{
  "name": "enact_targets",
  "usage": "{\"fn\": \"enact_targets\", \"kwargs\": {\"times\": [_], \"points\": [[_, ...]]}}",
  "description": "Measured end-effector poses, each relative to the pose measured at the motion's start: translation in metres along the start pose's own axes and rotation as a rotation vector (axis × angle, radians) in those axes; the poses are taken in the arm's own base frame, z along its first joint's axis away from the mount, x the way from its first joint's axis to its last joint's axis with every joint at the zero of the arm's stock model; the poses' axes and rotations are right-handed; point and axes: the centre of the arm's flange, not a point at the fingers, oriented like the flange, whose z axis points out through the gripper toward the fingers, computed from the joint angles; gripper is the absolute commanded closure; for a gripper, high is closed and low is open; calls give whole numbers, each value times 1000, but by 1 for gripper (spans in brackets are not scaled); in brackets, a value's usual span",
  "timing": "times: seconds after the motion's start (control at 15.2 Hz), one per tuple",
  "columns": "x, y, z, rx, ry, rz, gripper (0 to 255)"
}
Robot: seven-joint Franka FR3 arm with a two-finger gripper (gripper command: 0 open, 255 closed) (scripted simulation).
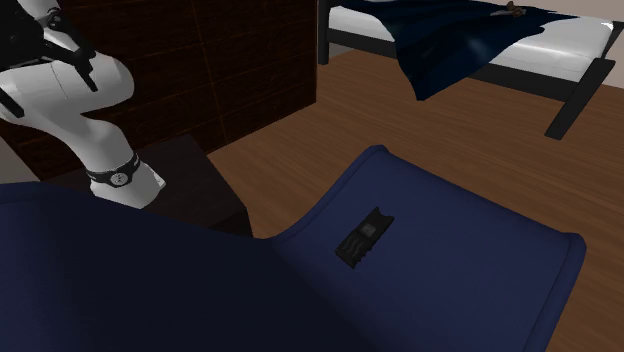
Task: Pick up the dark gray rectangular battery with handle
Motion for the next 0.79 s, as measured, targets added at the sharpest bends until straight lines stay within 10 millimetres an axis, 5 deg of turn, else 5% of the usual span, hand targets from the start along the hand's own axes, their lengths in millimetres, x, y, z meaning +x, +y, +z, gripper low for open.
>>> {"fn": "enact_targets", "kwargs": {"times": [0.2, 0.79], "points": [[0, -9, 12, 5, 1, 32, 0], [8, -88, 88, 40, 8, 272, 0]]}}
